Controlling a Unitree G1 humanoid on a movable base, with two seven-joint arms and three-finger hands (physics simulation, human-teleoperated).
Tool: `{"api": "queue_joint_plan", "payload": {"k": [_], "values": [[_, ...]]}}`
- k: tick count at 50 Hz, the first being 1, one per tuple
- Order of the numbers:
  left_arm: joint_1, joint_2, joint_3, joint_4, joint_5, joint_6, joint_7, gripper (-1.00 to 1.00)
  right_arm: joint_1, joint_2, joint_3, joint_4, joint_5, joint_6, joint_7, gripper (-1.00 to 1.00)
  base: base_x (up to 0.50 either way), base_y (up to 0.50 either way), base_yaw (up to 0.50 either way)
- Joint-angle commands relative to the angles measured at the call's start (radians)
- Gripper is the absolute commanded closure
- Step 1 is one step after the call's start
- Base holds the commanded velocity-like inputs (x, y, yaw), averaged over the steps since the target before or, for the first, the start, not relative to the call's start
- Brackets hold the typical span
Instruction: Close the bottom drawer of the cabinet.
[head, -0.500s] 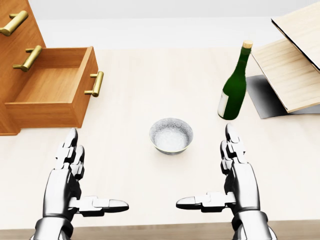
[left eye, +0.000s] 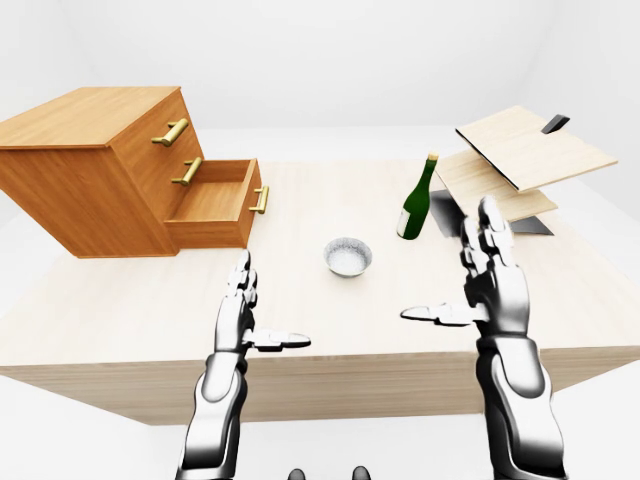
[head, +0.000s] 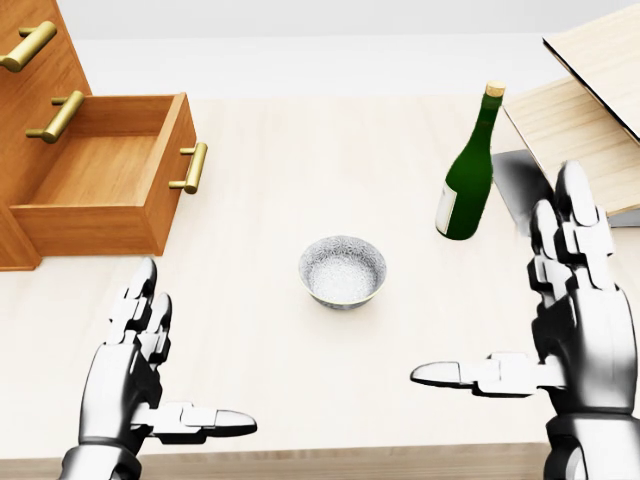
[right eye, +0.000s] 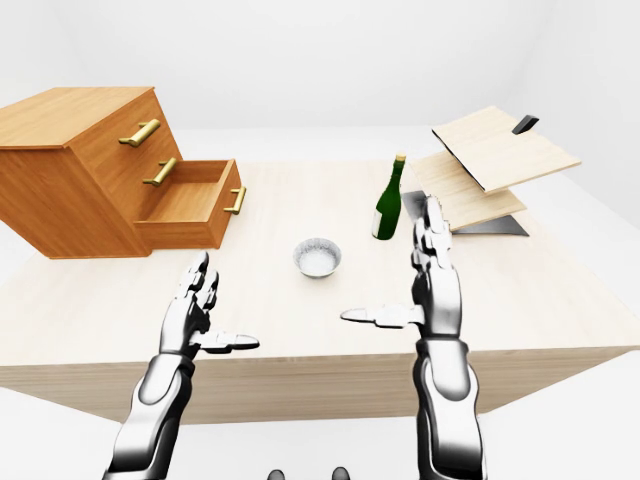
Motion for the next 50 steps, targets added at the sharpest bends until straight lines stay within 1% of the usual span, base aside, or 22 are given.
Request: {"api": "queue_joint_plan", "payload": {"k": [1, 2, 3, 4, 5, 6, 8, 11, 13, 15, 18, 21, 25, 27, 28, 29, 32, 35, 37, 41, 47, 50], "values": [[0.017, -0.002, -0.006, -0.012, 0.004, -0.009, -0.005, -1.0, 0.023, -0.038, -0.362, -0.581, 0.127, 0.0, 0.049, -1.0, 0.0, 0.0, 0.0], [0.02, -0.002, -0.007, -0.019, 0.004, -0.004, -0.005, -1.0, 0.021, -0.051, -0.419, -0.608, 0.169, 0.0, 0.047, -1.0, 0.0, 0.0, 0.0], [0.02, -0.002, -0.007, -0.02, 0.004, -0.003, -0.005, -1.0, 0.021, -0.055, -0.423, -0.616, 0.175, 0.0, 0.044, -1.0, 0.0, 0.0, 0.0], [0.023, -0.002, -0.009, -0.026, 0.004, -0.001, -0.006, -1.0, 0.045, -0.12, -0.555, -0.617, 0.314, 0.0, 0.006, -1.0, 0.0, 0.0, 0.0], [0.024, -0.002, -0.01, -0.029, 0.004, 0.0, -0.006, -1.0, 0.089, -0.191, -0.634, -0.618, 0.447, 0.0, -0.064, -1.0, 0.0, 0.0, 0.0], [0.027, -0.003, -0.011, -0.031, 0.005, -0.001, -0.007, -1.0, 0.164, -0.282, -0.798, -0.618, 0.66, 0.0, -0.148, -1.0, 0.0, 0.0, 0.0], [0.028, -0.003, -0.012, -0.032, 0.006, -0.001, -0.006, -1.0, 0.258, -0.354, -0.899, -0.618, 0.815, 0.0, -0.231, -1.0, 0.0, 0.0, 0.0], [0.034, -0.004, -0.017, -0.034, 0.008, -0.007, -0.007, -1.0, 0.299, -0.353, -1.042, -0.618, 0.925, 0.0, -0.234, -1.0, 0.0, 0.0, 0.0], [0.032, -0.004, -0.017, -0.025, 0.009, -0.013, -0.007, -1.0, 0.294, -0.34, -1.1, -0.618, 0.967, 0.0, -0.219, -1.0, 0.0, 0.0, 0.0], [0.036, -0.005, -0.021, -0.038, 0.009, -0.004, -0.008, -1.0, 0.284, -0.325, -1.166, -0.618, 1.006, 0.0, -0.206, -1.0, 0.0, 0.0, 0.0], [0.038, -0.005, -0.022, -0.041, 0.009, -0.002, -0.008, -1.0, 0.274, -0.322, -1.185, -0.618, 1.015, 0.0, -0.194, -1.0, 0.0, 0.0, 0.0], [0.068, -0.011, -0.054, -0.048, 0.025, -0.025, -0.013, -1.0, 0.263, -0.309, -1.165, -0.618, 0.991, 0.0, -0.184, -1.0, 0.0, 0.0, 0.0], [0.096, -0.015, -0.092, -0.075, 0.039, -0.025, -0.012, -1.0, 0.26, -0.301, -1.153, -0.618, 0.977, 0.0, -0.176, -1.0, 0.0, 0.0, 0.0], [0.108, -0.015, -0.121, -0.083, 0.054, -0.034, -0.013, -1.0, 0.259, -0.294, -1.16, -0.618, 0.981, 0.0, -0.17, -1.0, 0.0, 0.0, 0.0], [0.111, -0.015, -0.129, -0.078, 0.056, -0.043, -0.01, -1.0, 0.263, -0.295, -1.158, -0.618, 0.98, 0.0, -0.168, -1.0, 0.0, 0.0, 0.0], [0.107, -0.017, -0.133, -0.07, 0.056, -0.038, -0.006, -1.0, 0.266, -0.293, -1.156, -0.618, 0.978, 0.0, -0.167, -1.0, 0.0, 0.0, 0.0], [0.111, -0.013, -0.144, -0.068, 0.06, -0.044, -0.004, -1.0, 0.265, -0.291, -1.145, -0.618, 0.971, 0.0, -0.166, -1.0, 0.0, 0.0, 0.0], [0.112, -0.01, -0.147, -0.065, 0.059, -0.048, -0.003, -1.0, 0.265, -0.289, -1.142, -0.618, 0.971, 0.0, -0.165, -1.0, 0.0, 0.0, 0.0], [0.115, -0.009, -0.148, -0.072, 0.059, -0.04, -0.002, -1.0, 0.263, -0.293, -1.145, -0.618, 0.975, 0.0, -0.169, -1.0, 0.0, 0.0, 0.0], [0.112, -0.008, -0.146, -0.061, 0.057, -0.049, -0.004, -1.0, 0.26, -0.293, -1.126, -0.618, 0.956, 0.0, -0.166, -1.0, 0.1, 0.0, 0.0], [0.123, -0.008, -0.153, -0.062, 0.059, -0.055, -0.004, -1.0, 0.266, -0.295, -1.133, -0.618, 0.963, 0.0, -0.165, -1.0, 0.28, 0.0, 0.0], [0.124, -0.006, -0.153, -0.076, 0.056, -0.044, -0.005, -1.0, 0.265, -0.296, -1.132, -0.618, 0.962, 0.0, -0.165, -1.0, 0.3, 0.0, 0.0]]}}
